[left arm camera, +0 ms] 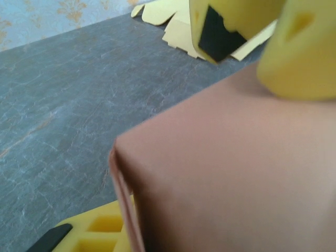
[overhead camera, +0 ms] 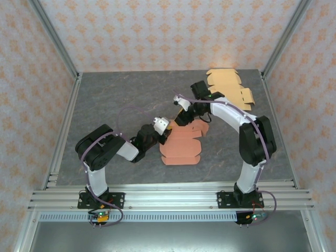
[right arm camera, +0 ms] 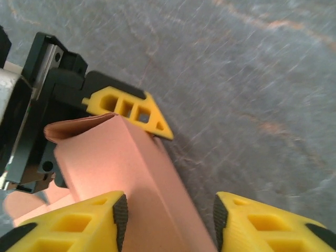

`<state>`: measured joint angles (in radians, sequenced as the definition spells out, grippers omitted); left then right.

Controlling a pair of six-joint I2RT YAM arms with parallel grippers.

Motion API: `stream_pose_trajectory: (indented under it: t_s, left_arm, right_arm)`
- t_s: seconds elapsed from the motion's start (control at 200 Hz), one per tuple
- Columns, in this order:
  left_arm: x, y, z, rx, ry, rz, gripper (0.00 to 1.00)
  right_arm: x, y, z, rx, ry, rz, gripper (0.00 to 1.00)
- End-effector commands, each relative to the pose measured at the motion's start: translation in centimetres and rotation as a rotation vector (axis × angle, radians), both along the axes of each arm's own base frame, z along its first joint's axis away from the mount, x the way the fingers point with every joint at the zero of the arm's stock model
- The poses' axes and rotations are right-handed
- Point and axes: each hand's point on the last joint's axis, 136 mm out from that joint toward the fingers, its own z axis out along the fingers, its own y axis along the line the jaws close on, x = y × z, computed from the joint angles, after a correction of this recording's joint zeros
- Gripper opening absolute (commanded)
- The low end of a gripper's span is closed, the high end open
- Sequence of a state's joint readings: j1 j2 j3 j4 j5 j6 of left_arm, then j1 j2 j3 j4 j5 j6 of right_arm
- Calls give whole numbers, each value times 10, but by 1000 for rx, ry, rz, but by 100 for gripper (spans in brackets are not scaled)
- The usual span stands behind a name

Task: Fold the paper box

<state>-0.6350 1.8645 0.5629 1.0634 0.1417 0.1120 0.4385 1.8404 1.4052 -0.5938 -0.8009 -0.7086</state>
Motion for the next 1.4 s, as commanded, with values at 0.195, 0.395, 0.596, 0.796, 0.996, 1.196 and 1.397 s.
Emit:
stream_pose_trajectory:
  t_s: [0.195, 0.395, 0.596, 0.796, 0.996, 1.196, 1.397]
  left_arm:
    - [2, 15, 10, -20, -33, 67, 37]
    - [-3, 27, 24, -62, -35, 116, 36]
    - [4, 18, 24, -45, -47, 92, 23]
    - [8, 2, 12, -34, -23, 40, 6]
    - [9, 6, -6, 30, -10, 54, 4]
    - [9, 1, -12, 53, 12, 28, 16]
    - [12, 1, -28, 88, 49, 36, 4]
  right_arm:
    - [-5, -13, -25, -126, 100, -139, 33]
    - [-1, -14, -24, -80, 140, -302, 29]
    - [-10, -4, -27, -28, 198, -425, 29]
    - [-10, -2, -22, 29, 200, -520, 29]
    - [-25, 6, -26, 46, 249, -505, 30]
    - [-31, 9, -34, 31, 273, -499, 30]
    - [-29, 18, -23, 76, 292, -493, 30]
